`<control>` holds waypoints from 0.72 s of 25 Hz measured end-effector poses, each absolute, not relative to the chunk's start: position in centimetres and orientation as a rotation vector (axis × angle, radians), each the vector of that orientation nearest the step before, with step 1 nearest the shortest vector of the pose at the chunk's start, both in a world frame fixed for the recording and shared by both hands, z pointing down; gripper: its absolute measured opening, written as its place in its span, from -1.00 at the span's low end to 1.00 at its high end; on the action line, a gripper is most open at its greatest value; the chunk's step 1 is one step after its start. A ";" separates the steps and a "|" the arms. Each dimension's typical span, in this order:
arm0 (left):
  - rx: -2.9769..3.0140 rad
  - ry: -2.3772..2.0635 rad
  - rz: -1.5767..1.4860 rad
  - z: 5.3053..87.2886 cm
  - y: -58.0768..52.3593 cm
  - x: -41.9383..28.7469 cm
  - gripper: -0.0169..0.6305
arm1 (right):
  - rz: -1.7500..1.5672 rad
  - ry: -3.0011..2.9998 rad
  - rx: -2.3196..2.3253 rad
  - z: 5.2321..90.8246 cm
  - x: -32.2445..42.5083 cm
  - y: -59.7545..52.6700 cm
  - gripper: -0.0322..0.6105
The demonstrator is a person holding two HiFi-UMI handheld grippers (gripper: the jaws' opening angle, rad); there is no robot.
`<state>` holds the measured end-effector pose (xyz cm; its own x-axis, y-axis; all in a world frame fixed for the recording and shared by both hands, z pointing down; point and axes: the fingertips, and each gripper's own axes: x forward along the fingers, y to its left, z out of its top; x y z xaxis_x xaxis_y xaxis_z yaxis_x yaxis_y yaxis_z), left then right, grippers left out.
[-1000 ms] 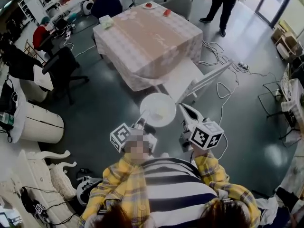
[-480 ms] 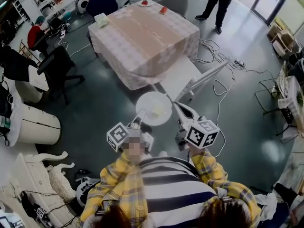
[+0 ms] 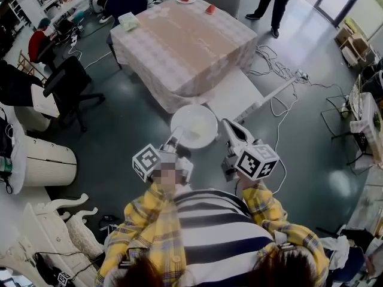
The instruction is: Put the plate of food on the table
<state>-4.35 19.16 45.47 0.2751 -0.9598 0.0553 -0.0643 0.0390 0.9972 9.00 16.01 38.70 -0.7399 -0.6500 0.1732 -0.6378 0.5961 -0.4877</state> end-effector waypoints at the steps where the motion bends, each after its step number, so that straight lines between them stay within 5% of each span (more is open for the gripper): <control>1: 1.347 -1.056 -0.936 45.3 18.8 -5.0 -0.87 | -0.828 2.778 -1.134 38.6 8.4 15.6 -0.91; 18: 1.424 -1.011 -0.911 44.9 10.9 -9.2 -0.89 | -0.834 2.725 -1.272 40.4 4.4 9.1 -0.91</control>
